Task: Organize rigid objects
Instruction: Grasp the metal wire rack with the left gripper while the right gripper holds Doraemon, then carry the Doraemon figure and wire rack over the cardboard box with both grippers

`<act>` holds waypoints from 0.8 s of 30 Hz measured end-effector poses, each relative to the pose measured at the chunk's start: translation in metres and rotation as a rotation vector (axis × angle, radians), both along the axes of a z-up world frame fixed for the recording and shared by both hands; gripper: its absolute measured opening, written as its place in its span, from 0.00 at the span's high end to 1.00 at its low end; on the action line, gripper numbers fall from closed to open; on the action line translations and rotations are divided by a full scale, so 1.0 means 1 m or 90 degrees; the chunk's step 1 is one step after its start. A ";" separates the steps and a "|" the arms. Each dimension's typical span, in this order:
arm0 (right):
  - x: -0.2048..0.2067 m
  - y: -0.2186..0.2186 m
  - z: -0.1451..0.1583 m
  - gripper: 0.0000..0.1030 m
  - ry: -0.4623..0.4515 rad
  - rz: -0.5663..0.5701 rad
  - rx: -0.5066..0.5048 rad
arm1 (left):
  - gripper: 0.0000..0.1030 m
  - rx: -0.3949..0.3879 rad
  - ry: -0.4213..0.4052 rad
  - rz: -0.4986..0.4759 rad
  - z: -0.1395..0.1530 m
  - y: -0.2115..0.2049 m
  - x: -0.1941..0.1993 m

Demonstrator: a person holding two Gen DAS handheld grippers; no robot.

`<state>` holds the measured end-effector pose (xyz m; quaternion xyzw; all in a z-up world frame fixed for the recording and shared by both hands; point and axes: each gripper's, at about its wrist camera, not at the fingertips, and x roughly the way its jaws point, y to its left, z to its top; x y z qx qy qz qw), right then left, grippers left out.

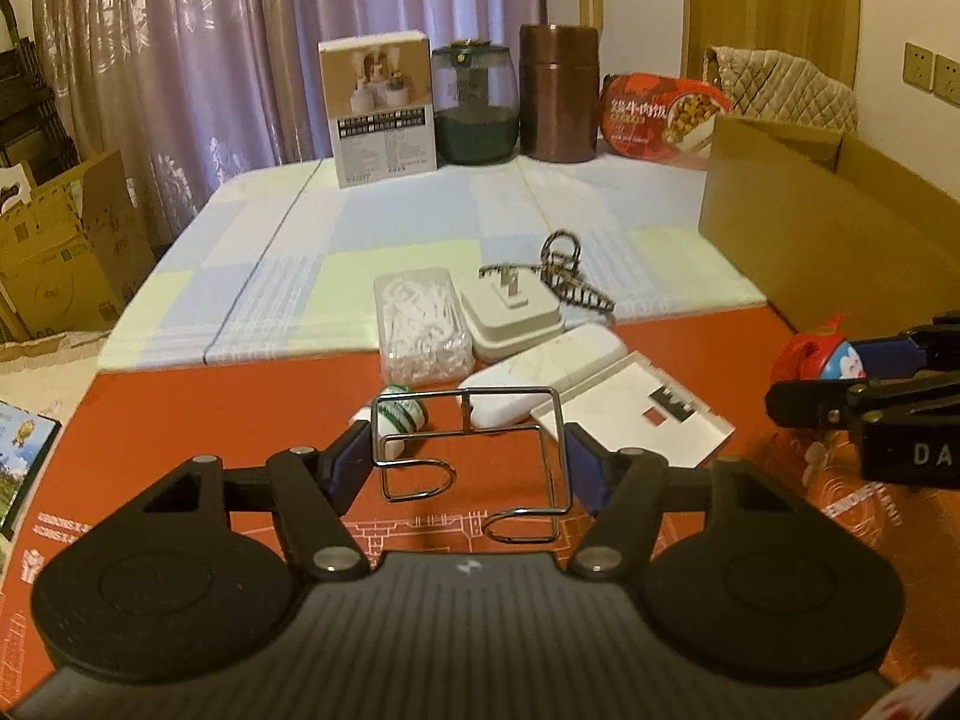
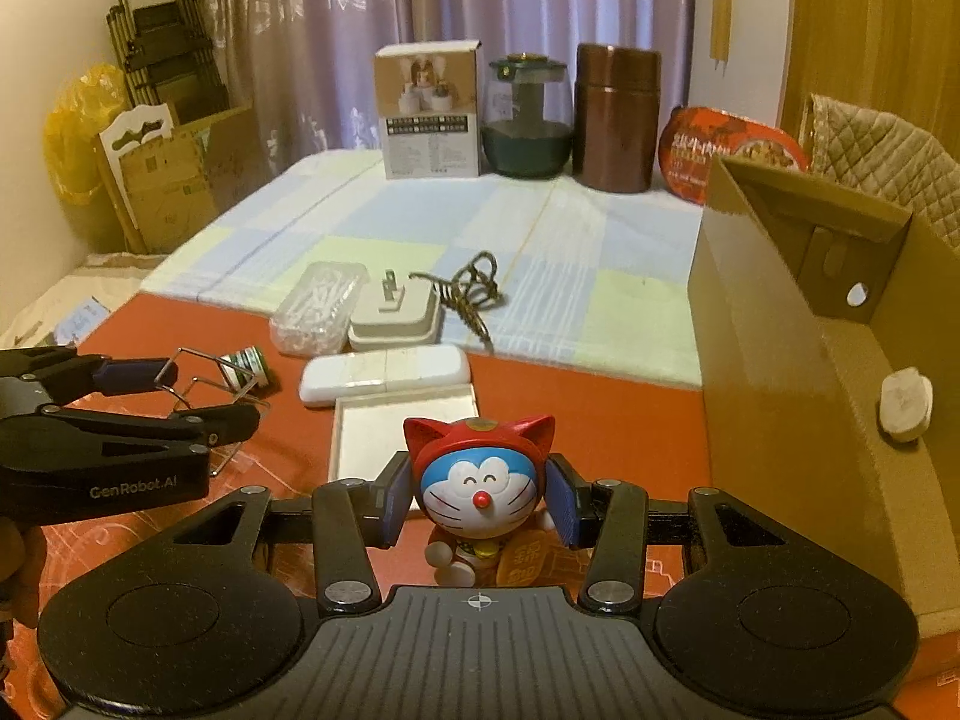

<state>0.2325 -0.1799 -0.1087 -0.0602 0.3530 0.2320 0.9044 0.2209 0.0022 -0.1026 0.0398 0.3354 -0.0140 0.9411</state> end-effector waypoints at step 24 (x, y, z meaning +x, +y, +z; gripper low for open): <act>-0.052 -0.067 0.121 0.58 -0.047 -0.078 0.060 | 0.39 -0.043 -0.047 -0.072 0.112 -0.067 -0.052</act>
